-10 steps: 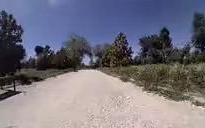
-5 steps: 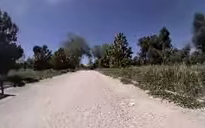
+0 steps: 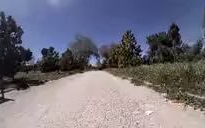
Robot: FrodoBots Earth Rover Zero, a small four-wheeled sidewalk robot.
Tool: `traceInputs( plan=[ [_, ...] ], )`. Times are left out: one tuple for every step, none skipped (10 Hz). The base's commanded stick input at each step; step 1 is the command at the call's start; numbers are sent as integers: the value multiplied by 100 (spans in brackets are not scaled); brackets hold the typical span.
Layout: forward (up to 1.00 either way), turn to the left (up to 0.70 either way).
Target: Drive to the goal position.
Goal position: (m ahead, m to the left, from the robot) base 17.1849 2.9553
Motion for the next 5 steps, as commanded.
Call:
traceInputs(
  plan=[
    [70,1],
    [70,1],
    [70,1],
    [70,2],
    [70,6]
  ],
)
